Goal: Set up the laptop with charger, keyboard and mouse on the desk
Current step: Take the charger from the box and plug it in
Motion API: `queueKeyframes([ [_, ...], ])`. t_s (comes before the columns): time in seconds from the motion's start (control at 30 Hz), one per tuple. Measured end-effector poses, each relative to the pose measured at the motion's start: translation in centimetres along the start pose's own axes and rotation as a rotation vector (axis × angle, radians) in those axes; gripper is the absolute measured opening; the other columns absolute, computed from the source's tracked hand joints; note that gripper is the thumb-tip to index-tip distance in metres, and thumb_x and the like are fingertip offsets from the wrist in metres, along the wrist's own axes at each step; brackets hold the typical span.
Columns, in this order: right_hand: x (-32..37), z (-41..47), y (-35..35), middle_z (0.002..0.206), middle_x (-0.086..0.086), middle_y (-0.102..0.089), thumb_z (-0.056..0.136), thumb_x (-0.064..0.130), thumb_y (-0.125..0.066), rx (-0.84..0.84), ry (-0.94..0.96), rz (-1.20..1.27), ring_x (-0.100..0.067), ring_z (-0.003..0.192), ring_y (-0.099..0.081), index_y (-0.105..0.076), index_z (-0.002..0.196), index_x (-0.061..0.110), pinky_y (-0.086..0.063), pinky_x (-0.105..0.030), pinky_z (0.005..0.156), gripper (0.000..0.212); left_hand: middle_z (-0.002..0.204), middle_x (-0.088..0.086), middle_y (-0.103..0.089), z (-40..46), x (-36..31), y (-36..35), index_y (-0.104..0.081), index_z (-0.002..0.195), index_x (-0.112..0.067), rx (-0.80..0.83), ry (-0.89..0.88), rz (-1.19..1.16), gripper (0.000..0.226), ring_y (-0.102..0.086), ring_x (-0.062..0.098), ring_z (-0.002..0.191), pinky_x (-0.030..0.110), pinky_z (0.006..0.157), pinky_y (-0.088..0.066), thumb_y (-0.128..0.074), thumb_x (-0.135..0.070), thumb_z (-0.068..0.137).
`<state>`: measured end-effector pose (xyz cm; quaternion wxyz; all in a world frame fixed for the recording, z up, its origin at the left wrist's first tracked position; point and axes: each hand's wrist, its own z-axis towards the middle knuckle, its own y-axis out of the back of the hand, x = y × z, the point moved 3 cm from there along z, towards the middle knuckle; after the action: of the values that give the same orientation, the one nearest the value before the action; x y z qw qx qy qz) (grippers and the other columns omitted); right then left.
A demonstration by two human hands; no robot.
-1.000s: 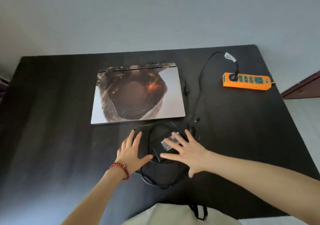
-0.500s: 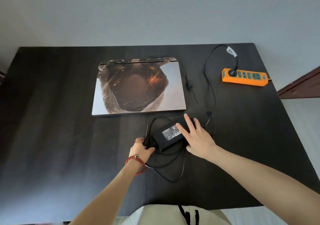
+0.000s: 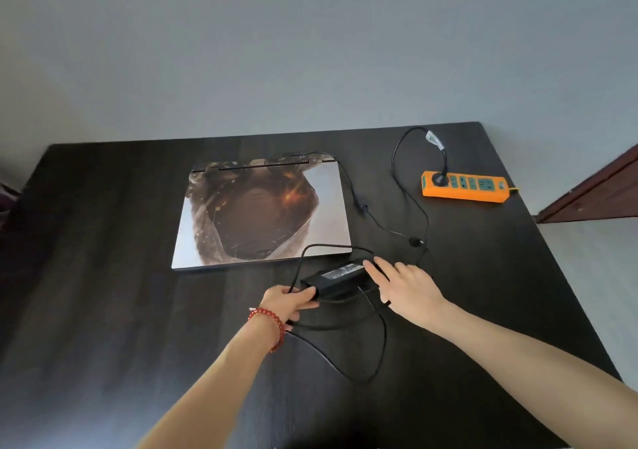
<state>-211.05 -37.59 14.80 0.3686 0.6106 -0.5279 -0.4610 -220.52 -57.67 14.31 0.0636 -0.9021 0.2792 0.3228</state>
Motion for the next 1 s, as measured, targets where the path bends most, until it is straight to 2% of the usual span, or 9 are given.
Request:
queueKeyframes([
  [0.1, -1.9, -0.6, 1.1, 0.132, -0.011, -0.056, 0.078, 0.027, -0.066, -0.015, -0.018, -0.008, -0.024, 0.090, -0.066, -0.039, 0.138, 0.015, -0.054, -0.031, 0.075, 0.067, 0.084, 0.018, -0.059, -0.1, -1.5, -1.5, -0.042, 0.095, -0.006, -0.106, -0.070, -0.004, 0.032, -0.031, 0.008, 0.037, 0.016, 0.031, -0.025, -0.068, -0.002, 0.076],
  [0.2, -4.6, -0.6, 2.5, 0.141, -0.013, -0.046, 0.086, 0.020, -0.056, -0.014, -0.036, 0.032, -0.029, 0.106, -0.061, -0.023, 0.144, 0.015, -0.050, -0.037, 0.087, 0.067, 0.086, 0.021, -0.057, -0.1, -4.7, -2.9, -0.044, 0.095, -0.006, -0.091, -0.185, 0.086, 0.028, -0.032, 0.012, 0.046, 0.020, 0.039, -0.027, -0.063, 0.002, 0.076],
  [0.27, -7.2, 0.0, 4.6, 0.140, -0.013, -0.047, 0.086, 0.019, -0.056, -0.067, -0.089, 0.028, -0.028, 0.108, -0.060, -0.022, 0.145, 0.017, -0.051, -0.038, 0.086, 0.068, 0.089, 0.020, -0.057, 0.3, -8.5, -3.4, -0.043, 0.090, -0.010, -0.109, -0.315, 0.162, 0.027, -0.037, 0.013, 0.053, 0.024, 0.047, -0.030, -0.062, 0.001, 0.075],
  [0.43, -14.1, 4.3, 10.8, 0.117, -0.018, -0.062, 0.069, 0.012, -0.071, -0.212, -0.216, -0.037, -0.029, 0.077, -0.066, -0.037, 0.140, 0.015, -0.051, -0.034, 0.058, 0.078, 0.089, 0.017, -0.059, 2.8, -20.7, -5.1, -0.046, 0.100, -0.004, -0.179, -0.633, 0.216, 0.023, -0.051, 0.018, 0.064, 0.021, 0.052, -0.038, -0.055, 0.004, 0.081],
  [0.53, -18.4, 8.6, 13.5, 0.100, -0.017, -0.067, 0.065, 0.024, -0.078, -0.288, -0.261, -0.100, -0.024, 0.061, -0.065, -0.051, 0.130, 0.011, -0.049, -0.030, 0.049, 0.071, 0.091, 0.009, -0.056, 5.7, -27.7, -6.3, -0.050, 0.105, -0.003, -0.251, -0.744, 0.269, 0.022, -0.053, 0.016, 0.071, 0.016, 0.055, -0.043, -0.053, 0.000, 0.083],
  [0.63, -21.3, 13.1, 13.0, 0.118, -0.018, -0.060, 0.083, 0.030, -0.061, -0.223, -0.237, -0.119, -0.025, 0.073, -0.066, -0.036, 0.139, 0.011, -0.051, -0.031, 0.060, 0.064, 0.092, 0.008, -0.059, 9.4, -32.0, -7.1, -0.050, 0.100, -0.011, -0.265, -0.762, 0.306, 0.017, -0.057, 0.022, 0.084, 0.025, 0.071, -0.043, -0.052, -0.003, 0.085],
  [0.77, -24.0, 18.6, 11.1, 0.108, -0.014, -0.065, 0.070, 0.035, -0.075, -0.202, -0.250, -0.126, -0.024, 0.062, -0.066, -0.051, 0.127, 0.007, -0.050, -0.029, 0.053, 0.068, 0.091, 0.009, -0.064, 15.7, -34.3, -7.8, -0.046, 0.095, -0.016, -0.271, -0.749, 0.355, 0.014, -0.061, 0.025, 0.083, 0.025, 0.068, -0.045, -0.048, -0.004, 0.088],
  [0.87, -24.4, 22.3, 7.6, 0.128, -0.021, -0.047, 0.089, 0.020, -0.055, -0.154, -0.199, -0.073, -0.034, 0.084, -0.063, -0.019, 0.139, -0.001, -0.045, -0.036, 0.068, 0.065, 0.094, 0.005, -0.060, 20.0, -33.1, -7.9, -0.046, 0.094, -0.017, -0.305, -0.711, 0.378, 0.013, -0.056, 0.022, 0.087, 0.026, 0.074, -0.040, -0.050, -0.005, 0.088],
  [1.0, -24.2, 24.3, 4.0, 0.134, -0.026, -0.038, 0.088, 0.012, -0.055, -0.126, -0.170, -0.054, -0.038, 0.092, -0.060, -0.008, 0.140, -0.006, -0.045, -0.039, 0.074, 0.072, 0.102, 0.008, -0.060, 24.4, -30.6, -8.0, -0.048, 0.102, -0.013, -0.317, -0.666, 0.418, 0.013, -0.055, 0.023, 0.092, 0.028, 0.079, -0.040, -0.048, -0.008, 0.090],
])
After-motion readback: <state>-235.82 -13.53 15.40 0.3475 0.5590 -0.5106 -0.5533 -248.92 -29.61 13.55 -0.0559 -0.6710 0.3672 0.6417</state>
